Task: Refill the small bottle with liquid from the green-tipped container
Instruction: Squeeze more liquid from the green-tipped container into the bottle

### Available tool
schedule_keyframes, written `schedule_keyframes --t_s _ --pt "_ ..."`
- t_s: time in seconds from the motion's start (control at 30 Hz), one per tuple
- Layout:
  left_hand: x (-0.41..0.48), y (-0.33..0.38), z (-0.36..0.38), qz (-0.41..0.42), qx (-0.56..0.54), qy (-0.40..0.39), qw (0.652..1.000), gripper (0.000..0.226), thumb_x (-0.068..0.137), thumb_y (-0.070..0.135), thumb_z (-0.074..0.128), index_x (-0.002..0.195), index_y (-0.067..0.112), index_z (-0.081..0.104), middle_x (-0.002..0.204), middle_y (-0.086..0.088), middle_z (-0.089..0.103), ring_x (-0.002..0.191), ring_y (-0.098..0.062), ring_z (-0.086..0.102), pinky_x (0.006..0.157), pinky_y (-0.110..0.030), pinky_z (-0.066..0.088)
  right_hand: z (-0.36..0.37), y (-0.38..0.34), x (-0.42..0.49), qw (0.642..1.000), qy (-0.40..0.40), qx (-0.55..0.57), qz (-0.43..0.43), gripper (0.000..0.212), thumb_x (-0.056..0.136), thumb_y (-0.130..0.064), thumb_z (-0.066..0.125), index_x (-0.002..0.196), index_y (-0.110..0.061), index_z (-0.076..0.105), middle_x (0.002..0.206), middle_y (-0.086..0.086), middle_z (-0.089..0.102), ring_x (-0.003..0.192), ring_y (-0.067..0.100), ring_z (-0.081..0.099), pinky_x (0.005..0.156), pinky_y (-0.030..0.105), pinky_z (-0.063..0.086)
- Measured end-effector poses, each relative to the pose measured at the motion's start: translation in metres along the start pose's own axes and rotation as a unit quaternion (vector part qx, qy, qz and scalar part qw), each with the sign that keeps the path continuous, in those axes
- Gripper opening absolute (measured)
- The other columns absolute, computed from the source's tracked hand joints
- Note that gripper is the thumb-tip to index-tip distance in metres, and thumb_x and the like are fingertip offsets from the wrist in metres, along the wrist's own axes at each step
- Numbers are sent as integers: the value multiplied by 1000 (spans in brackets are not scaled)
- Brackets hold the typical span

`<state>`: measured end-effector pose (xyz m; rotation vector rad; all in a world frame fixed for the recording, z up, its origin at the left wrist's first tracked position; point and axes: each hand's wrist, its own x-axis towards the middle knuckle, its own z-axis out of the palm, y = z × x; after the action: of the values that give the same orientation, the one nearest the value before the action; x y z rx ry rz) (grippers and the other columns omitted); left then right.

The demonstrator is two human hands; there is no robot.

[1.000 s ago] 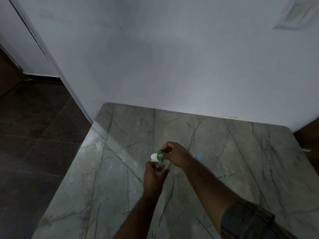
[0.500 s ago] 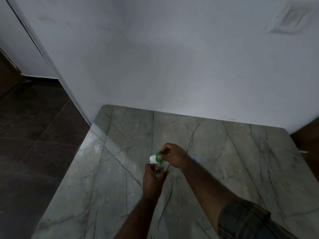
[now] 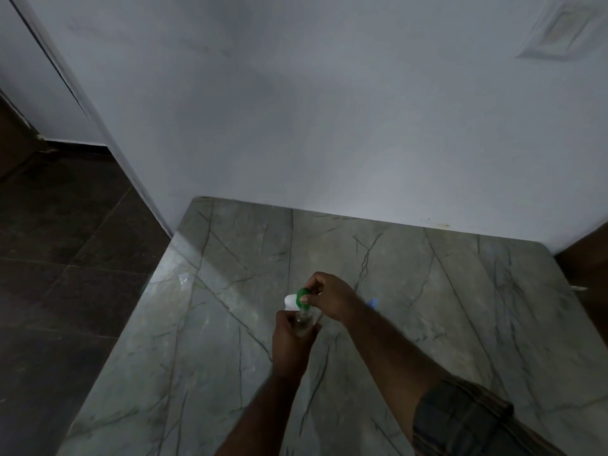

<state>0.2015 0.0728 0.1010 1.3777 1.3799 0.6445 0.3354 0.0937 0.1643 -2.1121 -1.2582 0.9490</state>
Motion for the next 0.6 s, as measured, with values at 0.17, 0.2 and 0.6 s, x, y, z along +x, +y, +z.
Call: schedule_keyframes --t_s 0.17,0.2,0.6 --pt "-2 5 -1 0 -3 -7 1000 42 76 22 82 106 18 53 98 6 64 87 -10 63 64 -20 46 -8 -3 0 1000 -9 -4 8 26 77 -26 78 97 -13 68 100 3 71 81 9 58 58 16 38" --pt "-2 6 -1 1 -2 -8 1000 42 76 22 82 106 19 52 98 5 64 86 -9 63 64 -19 45 -7 -3 -1 1000 -10 -4 11 26 77 -27 78 97 -14 68 100 2 71 80 9 58 58 15 37" --pt "1 -8 1 6 3 -3 1000 42 75 26 82 105 23 52 99 6 65 88 -12 64 76 -35 56 2 -2 -2 999 -10 -18 31 20 78 -26 75 93 -19 65 100 -2 70 81 8 58 56 15 36"
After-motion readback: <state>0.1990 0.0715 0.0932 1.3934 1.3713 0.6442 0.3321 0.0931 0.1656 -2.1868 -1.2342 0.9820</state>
